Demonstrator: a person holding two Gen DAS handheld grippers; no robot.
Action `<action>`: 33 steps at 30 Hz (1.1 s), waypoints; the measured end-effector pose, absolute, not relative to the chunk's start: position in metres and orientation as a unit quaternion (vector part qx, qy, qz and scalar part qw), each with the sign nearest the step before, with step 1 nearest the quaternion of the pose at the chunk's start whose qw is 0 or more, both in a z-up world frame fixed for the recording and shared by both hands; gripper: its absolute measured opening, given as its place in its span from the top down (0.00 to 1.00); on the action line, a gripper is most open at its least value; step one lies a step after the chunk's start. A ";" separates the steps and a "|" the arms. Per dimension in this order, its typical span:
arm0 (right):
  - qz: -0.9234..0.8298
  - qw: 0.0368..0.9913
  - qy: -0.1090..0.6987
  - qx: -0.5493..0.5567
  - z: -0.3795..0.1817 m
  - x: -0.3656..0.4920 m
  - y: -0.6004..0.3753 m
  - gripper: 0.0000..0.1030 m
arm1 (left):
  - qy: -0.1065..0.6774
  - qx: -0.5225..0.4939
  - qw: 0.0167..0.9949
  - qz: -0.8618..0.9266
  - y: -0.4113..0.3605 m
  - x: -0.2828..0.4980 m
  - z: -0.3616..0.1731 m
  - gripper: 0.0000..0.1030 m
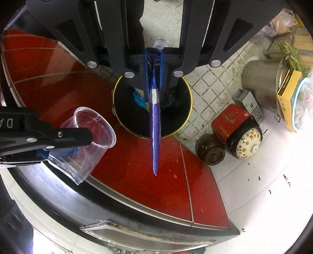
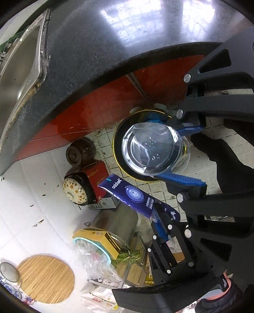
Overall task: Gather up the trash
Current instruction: 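Carry toothpaste tube and cup to the bin and open both tools over it, then swing both open tools back over the counter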
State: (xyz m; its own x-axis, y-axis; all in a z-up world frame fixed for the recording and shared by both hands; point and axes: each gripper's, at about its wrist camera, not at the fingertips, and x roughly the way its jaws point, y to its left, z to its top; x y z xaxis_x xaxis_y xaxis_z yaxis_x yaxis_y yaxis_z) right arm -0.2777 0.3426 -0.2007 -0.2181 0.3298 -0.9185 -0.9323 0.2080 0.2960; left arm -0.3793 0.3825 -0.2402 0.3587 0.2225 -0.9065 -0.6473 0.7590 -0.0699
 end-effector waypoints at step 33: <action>0.503 0.713 0.457 -0.174 -0.063 -0.171 0.215 0.08 | 0.441 -0.154 0.851 0.242 0.352 -0.321 -0.146 0.08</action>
